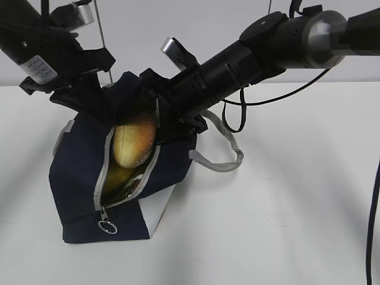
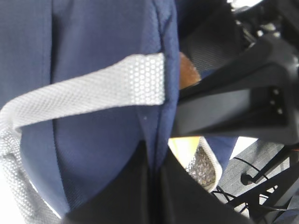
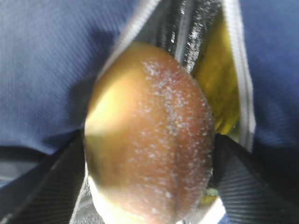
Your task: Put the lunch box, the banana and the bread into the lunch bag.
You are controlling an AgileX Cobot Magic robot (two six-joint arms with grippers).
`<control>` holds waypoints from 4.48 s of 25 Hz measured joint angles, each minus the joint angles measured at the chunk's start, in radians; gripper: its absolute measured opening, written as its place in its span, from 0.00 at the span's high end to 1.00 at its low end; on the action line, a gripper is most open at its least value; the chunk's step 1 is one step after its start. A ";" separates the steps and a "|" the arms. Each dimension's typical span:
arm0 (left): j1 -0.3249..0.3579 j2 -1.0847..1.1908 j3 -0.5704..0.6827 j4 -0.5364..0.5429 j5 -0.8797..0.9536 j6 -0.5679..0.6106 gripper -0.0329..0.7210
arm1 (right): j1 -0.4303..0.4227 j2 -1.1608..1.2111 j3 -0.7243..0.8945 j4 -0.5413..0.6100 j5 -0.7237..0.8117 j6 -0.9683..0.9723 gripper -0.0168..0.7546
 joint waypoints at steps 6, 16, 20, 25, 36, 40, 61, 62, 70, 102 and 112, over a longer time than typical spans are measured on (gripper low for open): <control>0.000 0.000 -0.003 -0.001 -0.002 0.000 0.96 | -0.003 0.000 -0.029 -0.032 0.000 0.006 0.12; 0.000 -0.019 -0.006 -0.011 -0.011 0.000 0.96 | -0.007 0.000 -0.173 -0.282 0.079 0.124 0.12; 0.000 -0.029 -0.006 -0.010 -0.018 0.000 0.96 | -0.007 0.000 -0.259 -0.375 0.132 0.171 0.12; 0.000 -0.029 -0.006 -0.008 -0.018 0.000 0.96 | -0.007 0.000 -0.355 -0.510 0.170 0.246 0.13; 0.000 -0.029 -0.006 -0.006 -0.018 0.000 0.96 | -0.007 -0.009 -0.404 -0.835 0.179 0.399 0.21; 0.000 -0.029 -0.006 -0.001 -0.018 0.000 0.96 | -0.009 -0.017 -0.391 -0.853 0.182 0.418 0.21; 0.000 -0.029 -0.006 0.002 -0.018 0.000 0.96 | -0.009 -0.085 -0.116 -0.722 0.180 0.383 0.51; 0.000 -0.029 -0.006 0.002 -0.018 0.000 0.96 | -0.009 -0.085 -0.116 -0.717 0.180 0.371 0.66; -0.001 -0.029 -0.006 -0.023 -0.023 0.000 0.96 | -0.009 -0.085 -0.119 -0.656 0.176 0.280 0.98; -0.167 0.030 -0.005 -0.097 -0.378 0.000 0.94 | -0.032 -0.221 -0.128 -0.937 0.189 0.318 0.60; -0.153 0.015 -0.005 -0.095 -0.333 0.000 0.23 | -0.032 -0.301 -0.136 -0.943 0.189 0.430 0.42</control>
